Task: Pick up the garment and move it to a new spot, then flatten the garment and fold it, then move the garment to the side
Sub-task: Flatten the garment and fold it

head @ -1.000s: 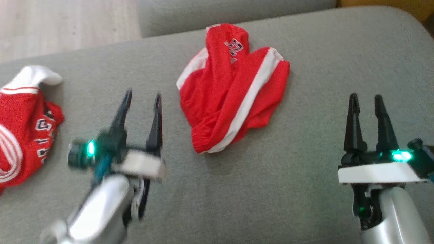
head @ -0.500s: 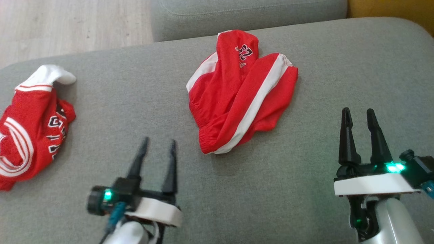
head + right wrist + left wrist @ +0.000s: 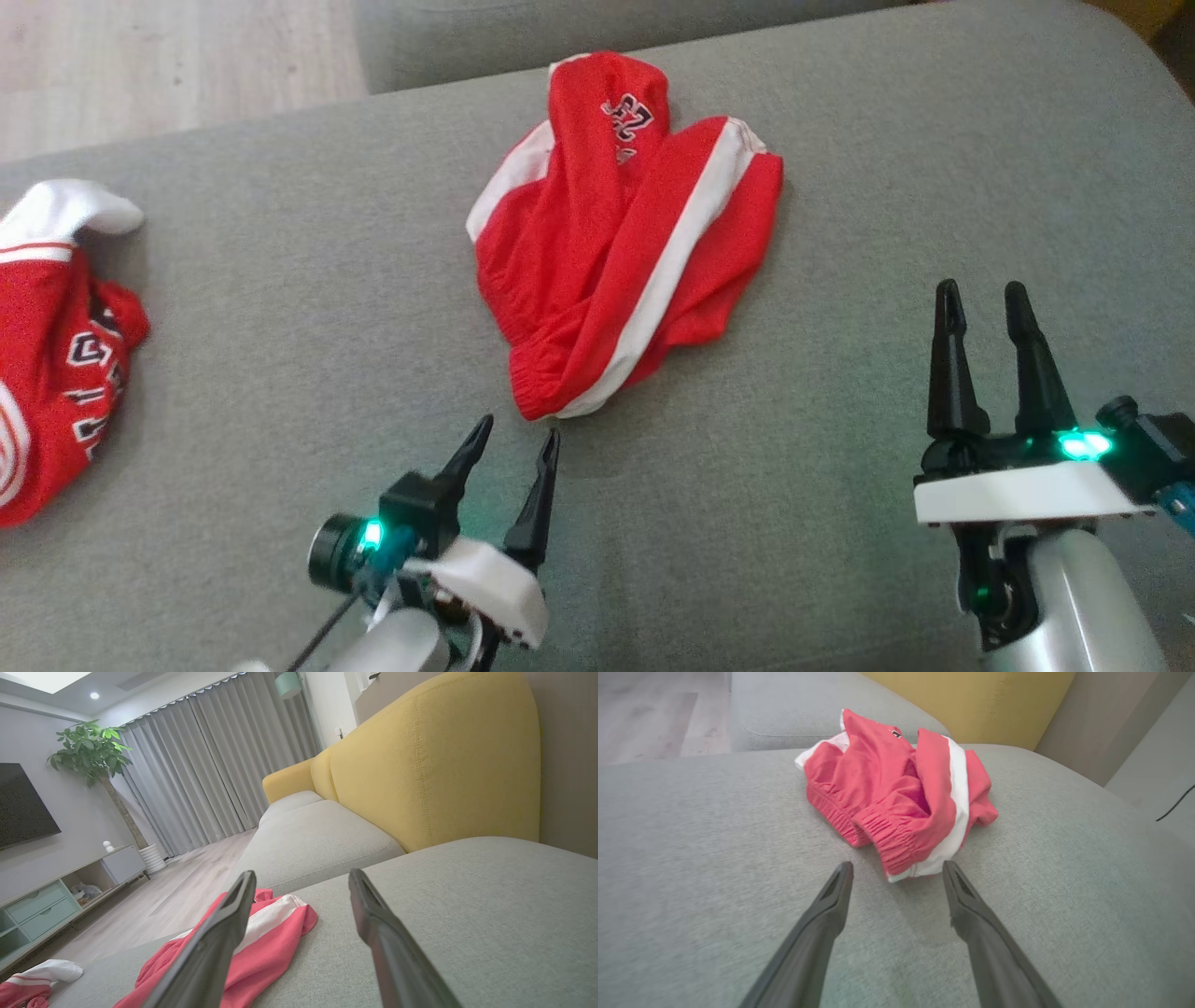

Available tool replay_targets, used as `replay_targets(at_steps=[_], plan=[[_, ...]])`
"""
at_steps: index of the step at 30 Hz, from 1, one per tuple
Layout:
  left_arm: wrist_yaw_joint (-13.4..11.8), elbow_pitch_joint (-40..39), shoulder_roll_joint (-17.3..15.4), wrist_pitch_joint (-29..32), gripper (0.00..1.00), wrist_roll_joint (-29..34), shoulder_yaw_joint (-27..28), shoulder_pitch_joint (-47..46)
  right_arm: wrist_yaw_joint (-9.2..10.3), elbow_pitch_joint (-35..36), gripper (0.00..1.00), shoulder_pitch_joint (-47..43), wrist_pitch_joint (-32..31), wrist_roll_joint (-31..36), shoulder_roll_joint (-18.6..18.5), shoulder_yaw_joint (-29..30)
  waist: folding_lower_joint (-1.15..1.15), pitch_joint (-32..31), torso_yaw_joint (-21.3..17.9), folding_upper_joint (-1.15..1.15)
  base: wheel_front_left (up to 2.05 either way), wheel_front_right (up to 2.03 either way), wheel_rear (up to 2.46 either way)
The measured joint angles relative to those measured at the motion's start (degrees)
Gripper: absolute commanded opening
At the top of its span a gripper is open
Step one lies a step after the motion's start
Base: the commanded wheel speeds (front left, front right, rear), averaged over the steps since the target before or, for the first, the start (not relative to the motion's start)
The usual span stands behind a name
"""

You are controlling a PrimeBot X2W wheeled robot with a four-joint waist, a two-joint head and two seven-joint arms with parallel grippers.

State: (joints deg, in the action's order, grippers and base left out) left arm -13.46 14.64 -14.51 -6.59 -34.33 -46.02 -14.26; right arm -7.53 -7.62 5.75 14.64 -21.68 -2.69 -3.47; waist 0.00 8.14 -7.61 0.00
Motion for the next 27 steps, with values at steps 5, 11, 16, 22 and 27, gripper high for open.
replay_targets(at_steps=[5,11,16,22,27], plan=[[1.96,3.25,1.48,1.26,1.00,-1.47,0.10,-3.60,0.00,0.08,1.00,0.90,0.00,-0.23,0.00,-0.24,0.00,1.64,-1.79,0.00,0.00,0.00,0.00],[3.71,6.68,2.31,1.54,1.00,-1.67,-0.01,-6.42,0.00,0.11,1.00,1.67,0.00,-0.75,0.00,-0.43,0.00,3.61,-4.27,0.00,0.00,0.00,0.00],[4.94,7.54,2.63,0.36,0.00,-1.59,-0.38,-7.22,0.00,0.15,1.00,2.05,0.00,-1.02,0.00,-0.09,0.01,4.26,-5.24,0.00,0.00,0.00,0.00],[5.69,7.56,0.66,-0.12,0.00,0.45,-2.42,-7.21,0.00,-0.14,1.00,2.03,0.00,-1.01,0.00,0.34,0.00,3.01,-4.18,0.00,0.00,0.00,0.00],[6.00,5.83,-4.06,0.56,0.00,3.08,-4.02,-7.17,0.00,-0.70,1.00,1.96,0.00,-1.01,0.00,0.46,-0.01,1.41,-2.73,0.00,0.00,0.00,0.00]])
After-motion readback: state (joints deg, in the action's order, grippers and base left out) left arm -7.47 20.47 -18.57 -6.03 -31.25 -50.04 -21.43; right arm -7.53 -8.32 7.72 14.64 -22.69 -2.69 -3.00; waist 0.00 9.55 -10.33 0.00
